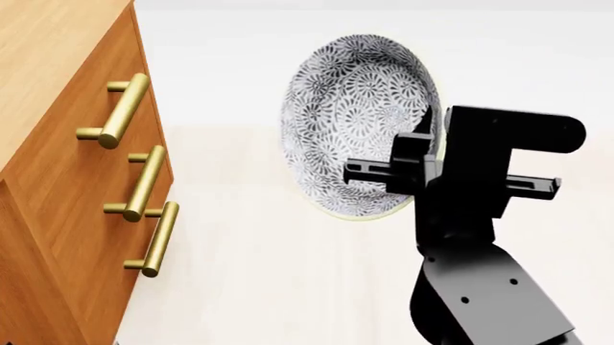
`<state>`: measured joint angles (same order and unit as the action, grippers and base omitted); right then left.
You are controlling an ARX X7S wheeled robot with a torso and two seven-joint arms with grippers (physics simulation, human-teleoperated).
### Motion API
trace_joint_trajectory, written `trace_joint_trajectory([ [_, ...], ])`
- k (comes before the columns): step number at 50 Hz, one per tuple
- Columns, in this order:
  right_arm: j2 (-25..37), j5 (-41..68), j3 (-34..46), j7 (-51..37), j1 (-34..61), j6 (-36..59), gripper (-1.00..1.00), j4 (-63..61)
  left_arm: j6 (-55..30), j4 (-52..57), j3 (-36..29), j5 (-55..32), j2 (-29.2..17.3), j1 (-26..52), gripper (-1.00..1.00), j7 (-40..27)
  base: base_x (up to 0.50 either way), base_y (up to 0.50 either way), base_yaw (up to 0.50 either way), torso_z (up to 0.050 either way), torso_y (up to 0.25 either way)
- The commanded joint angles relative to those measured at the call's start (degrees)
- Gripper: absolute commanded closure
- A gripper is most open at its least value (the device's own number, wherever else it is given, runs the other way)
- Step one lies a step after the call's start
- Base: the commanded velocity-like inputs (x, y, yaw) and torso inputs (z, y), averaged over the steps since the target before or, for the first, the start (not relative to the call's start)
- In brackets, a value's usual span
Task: Put the bowl on top of the cabinet.
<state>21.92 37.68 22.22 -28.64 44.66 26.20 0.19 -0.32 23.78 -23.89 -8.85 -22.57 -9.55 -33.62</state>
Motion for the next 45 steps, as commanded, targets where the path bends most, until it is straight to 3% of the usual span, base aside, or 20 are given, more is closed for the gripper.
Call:
trace_joint_trajectory([
  [1, -0.1, -1.8, 0.8, 0.1, -0.1, -0.5, 1.00, -1.4, -2.2, 4.6, -2.1, 3.4, -0.7, -1.4, -1.00, -1.0, 0.00, 0.00, 0.00, 0.000, 0.000],
  [19, 0.8, -2.0, 1.7, 1.4, -1.3, -1.6, 1.00, -3.7, -17.2, 19.0, -9.2, 12.0, 0.1, 3.1, -1.00, 0.6, 0.00, 0.00, 0.00, 0.000, 0.001],
  [45, 4.6, -4.6, 5.8, 9.1, -4.4, -7.4, 1.00, -7.8, -27.8, 23.6, -11.0, 14.7, 1.7, 8.5, -1.00, 2.3, 0.00, 0.00, 0.00, 0.000, 0.000],
])
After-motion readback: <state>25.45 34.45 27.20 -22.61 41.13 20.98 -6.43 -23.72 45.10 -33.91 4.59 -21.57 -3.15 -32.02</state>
